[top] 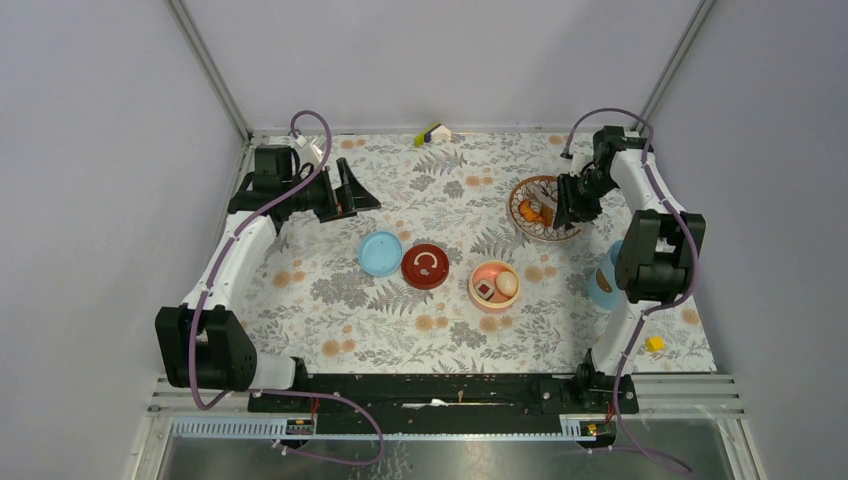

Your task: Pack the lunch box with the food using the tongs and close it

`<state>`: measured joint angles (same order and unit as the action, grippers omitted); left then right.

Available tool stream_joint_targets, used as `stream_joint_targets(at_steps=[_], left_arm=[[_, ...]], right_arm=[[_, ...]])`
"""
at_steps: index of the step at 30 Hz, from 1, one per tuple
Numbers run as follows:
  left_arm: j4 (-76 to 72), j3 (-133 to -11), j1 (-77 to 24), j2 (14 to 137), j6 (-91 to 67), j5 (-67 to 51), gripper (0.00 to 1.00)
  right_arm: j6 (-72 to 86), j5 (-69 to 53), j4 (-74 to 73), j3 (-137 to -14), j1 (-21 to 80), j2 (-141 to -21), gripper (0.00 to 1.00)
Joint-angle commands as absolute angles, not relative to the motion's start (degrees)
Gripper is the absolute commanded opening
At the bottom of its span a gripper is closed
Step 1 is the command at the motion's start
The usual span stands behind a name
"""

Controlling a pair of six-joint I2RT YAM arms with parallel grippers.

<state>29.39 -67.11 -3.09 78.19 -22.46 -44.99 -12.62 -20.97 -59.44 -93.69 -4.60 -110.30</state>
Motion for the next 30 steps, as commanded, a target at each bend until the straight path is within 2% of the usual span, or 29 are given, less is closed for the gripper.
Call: stream_joint_targets(at_steps=[1, 10, 21, 30], left_arm=[[26.90, -68.26, -2.72, 78.55, -21.88, -45.01, 0.99], [26.87, -68.18, -2.72, 78.76, -21.71, -45.08, 0.99], [26.99, -67.60, -2.55, 78.16, -21.05, -45.10, 0.99], [26.98, -67.77, -2.55, 77.93, -21.45, -45.29, 0.99]], right_arm=[[-11.40, -23.62, -60.08, -95.95, -4.13, -111.37, 0.40], [-11.44, -22.26, -60.06, -95.72, -4.13, -111.01, 0.42], [-10.37, -28.32, -59.79, -95.43, -4.13, -111.79, 0.35], [-11.40, -27.96, -59.70, -94.84, -4.13, -108.94, 0.18]])
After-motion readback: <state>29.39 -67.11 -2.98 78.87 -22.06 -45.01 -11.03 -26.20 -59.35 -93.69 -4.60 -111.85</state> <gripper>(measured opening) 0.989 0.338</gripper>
